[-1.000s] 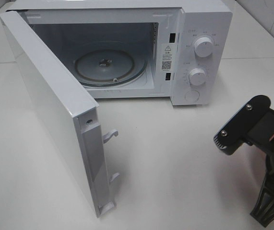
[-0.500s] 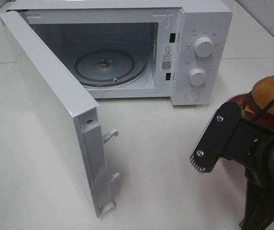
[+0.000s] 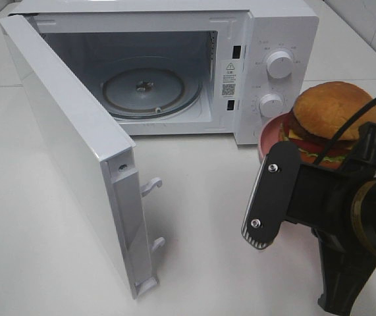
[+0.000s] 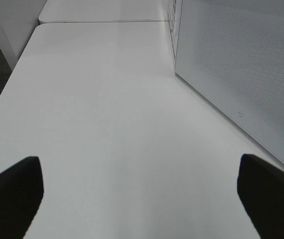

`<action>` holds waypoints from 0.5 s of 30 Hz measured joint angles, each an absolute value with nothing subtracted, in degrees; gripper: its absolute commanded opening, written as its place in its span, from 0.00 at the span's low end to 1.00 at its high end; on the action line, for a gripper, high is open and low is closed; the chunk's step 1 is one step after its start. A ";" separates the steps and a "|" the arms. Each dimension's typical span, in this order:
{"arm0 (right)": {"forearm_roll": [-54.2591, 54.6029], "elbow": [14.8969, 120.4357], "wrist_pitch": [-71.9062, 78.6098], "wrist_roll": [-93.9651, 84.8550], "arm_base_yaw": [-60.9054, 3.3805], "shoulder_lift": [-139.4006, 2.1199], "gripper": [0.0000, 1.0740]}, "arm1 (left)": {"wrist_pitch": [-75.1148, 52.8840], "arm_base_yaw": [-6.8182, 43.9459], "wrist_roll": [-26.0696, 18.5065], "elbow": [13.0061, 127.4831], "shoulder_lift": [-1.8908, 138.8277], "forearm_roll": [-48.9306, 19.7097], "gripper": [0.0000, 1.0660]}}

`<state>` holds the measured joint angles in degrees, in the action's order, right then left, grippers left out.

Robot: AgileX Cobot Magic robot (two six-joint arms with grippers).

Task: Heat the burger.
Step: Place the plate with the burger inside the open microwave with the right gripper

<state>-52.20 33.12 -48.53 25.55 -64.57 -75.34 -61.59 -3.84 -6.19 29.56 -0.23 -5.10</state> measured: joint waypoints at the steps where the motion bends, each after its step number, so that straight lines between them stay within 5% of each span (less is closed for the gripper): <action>1: -52.31 33.12 -46.52 23.38 -64.57 -75.34 0.03 | -61.59 -3.84 -6.19 29.56 -0.23 -5.10 0.92; 15: -52.71 33.12 -37.70 8.37 -64.57 -75.34 0.05 | -61.59 -3.84 -6.19 29.56 -0.23 -5.10 0.92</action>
